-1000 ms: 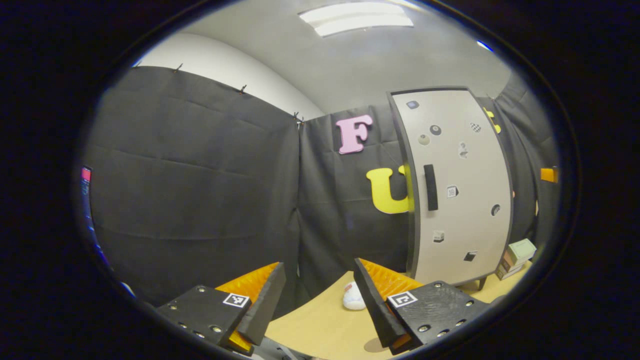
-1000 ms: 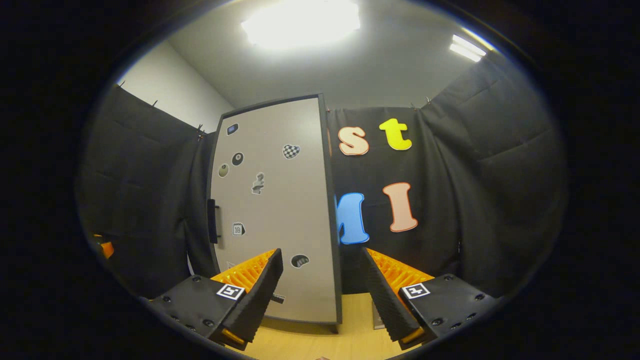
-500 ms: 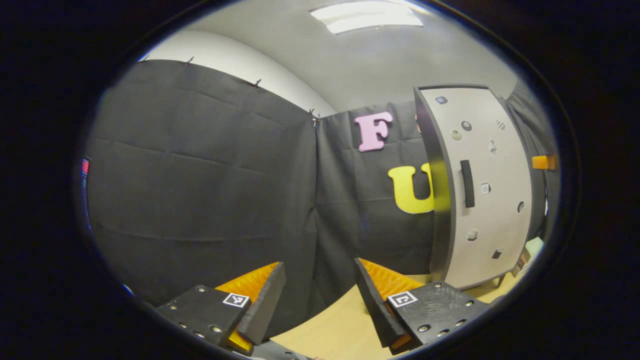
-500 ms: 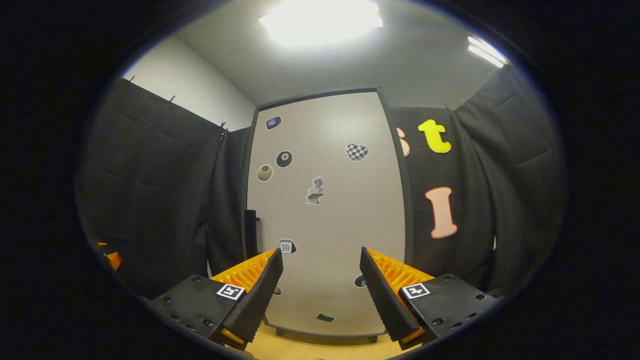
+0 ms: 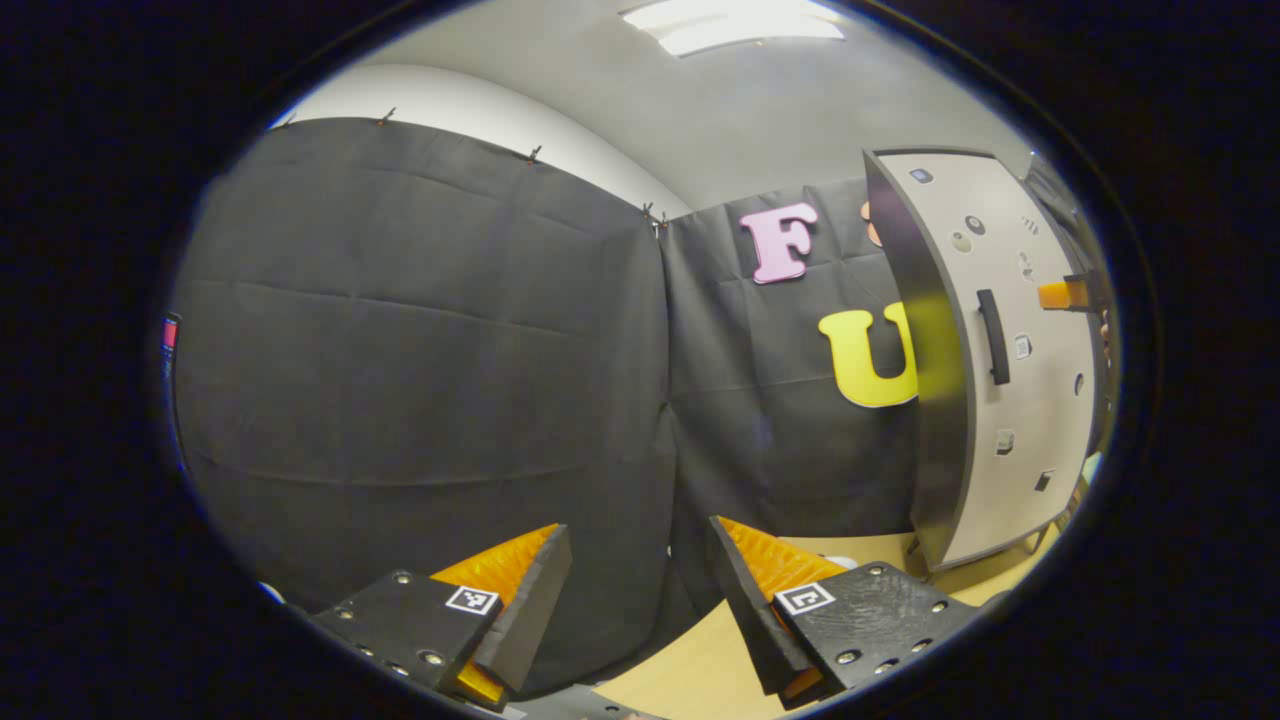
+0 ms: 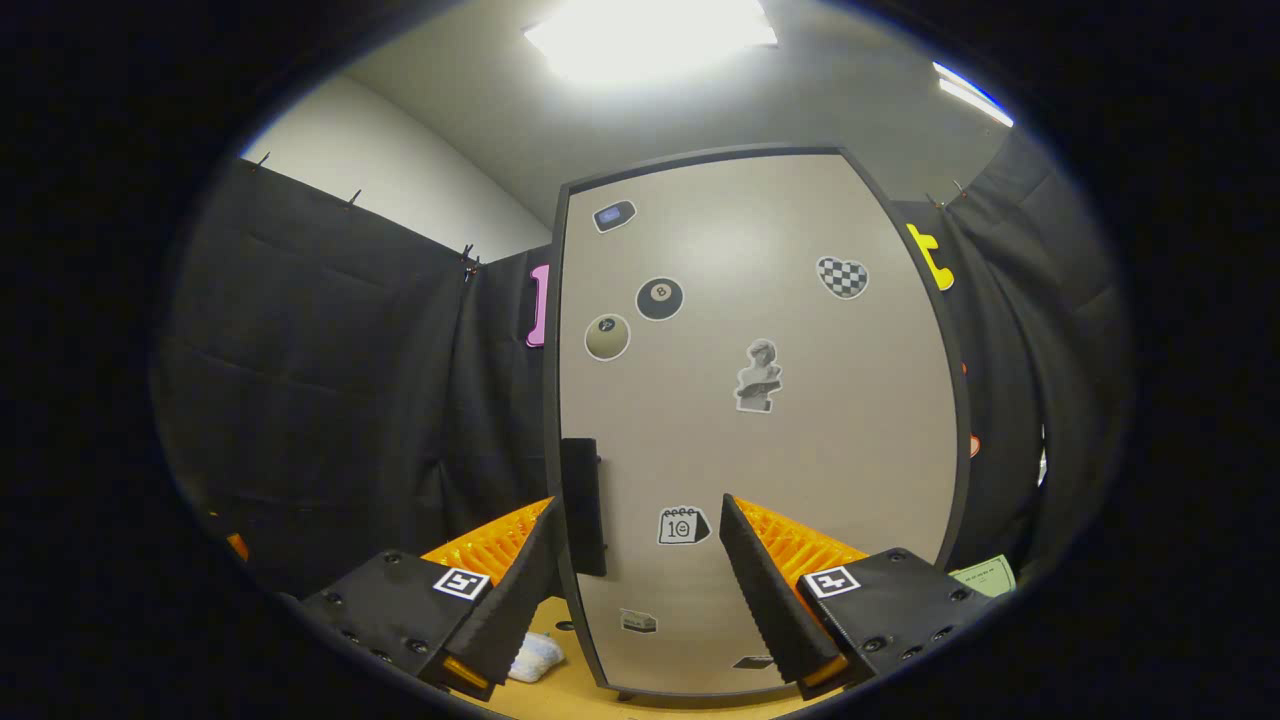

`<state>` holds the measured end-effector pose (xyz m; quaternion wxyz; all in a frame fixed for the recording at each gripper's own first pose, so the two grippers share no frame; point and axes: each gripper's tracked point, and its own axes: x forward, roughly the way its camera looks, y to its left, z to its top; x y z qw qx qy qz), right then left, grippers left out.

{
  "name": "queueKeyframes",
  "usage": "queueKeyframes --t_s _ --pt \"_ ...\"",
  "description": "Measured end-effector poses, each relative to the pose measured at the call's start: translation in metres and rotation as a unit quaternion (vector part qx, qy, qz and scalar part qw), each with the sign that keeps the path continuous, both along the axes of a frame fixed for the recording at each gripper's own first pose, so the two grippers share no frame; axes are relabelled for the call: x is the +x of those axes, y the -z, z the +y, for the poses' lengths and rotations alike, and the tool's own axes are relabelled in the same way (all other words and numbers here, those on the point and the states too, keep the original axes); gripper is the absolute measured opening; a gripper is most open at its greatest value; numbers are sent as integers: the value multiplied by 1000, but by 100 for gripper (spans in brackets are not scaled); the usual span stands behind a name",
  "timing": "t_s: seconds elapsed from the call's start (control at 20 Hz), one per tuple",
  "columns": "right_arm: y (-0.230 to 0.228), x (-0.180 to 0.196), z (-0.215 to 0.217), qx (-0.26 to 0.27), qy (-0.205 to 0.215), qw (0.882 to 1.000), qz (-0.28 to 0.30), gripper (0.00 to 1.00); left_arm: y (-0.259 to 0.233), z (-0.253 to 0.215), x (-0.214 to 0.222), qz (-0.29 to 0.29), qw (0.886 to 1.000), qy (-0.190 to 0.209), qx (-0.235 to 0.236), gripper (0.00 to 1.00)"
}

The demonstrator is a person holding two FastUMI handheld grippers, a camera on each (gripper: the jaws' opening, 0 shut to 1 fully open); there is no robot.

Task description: Open the cabinet door with the right hand, grasp the bottle in the cabinet with the left hand and place it on the coaster, then close the cabinet door with the right hand.

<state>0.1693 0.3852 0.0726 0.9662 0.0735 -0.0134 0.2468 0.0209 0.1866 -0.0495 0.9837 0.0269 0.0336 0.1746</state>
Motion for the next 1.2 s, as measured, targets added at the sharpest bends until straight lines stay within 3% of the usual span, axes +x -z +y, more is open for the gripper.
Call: queueKeyframes --t_s 0.15,0.2,0.45,0.6,0.75,0.85,0.95,1.0,1.05,1.1,1.2 --pt "8 13 22 -4 2 1000 8 98 11 14 9 5 1000 -4 2 83" --pt "9 16 28 -4 4 1000 10 93 14 16 12 7 1000 -3 0 83" --pt "13 35 57 0 9 1000 28 98 22 37 18 8 1000 -10 -5 83" --pt "19 45 73 -1 11 999 44 91 27 48 19 9 1000 -15 -8 83" --pt "29 58 87 -8 15 998 63 91 34 54 21 15 1000 -18 -7 83" --pt "37 65 92 -11 24 996 82 80 36 58 22 17 1000 -19 -6 83" --pt "45 72 94 -14 35 994 103 78 38 60 23 18 1000 -20 -5 83" --pt "47 75 92 -14 44 993 111 60 41 60 23 19 1000 -20 -6 83" --pt "48 74 92 -11 48 992 116 58 40 61 24 20 1000 -19 -7 83" --pt "48 77 93 -17 47 992 117 42 41 60 24 20 1000 -19 -9 84" --pt "47 71 91 -42 49 992 111 29 40 58 25 20 1000 -16 -12 83"
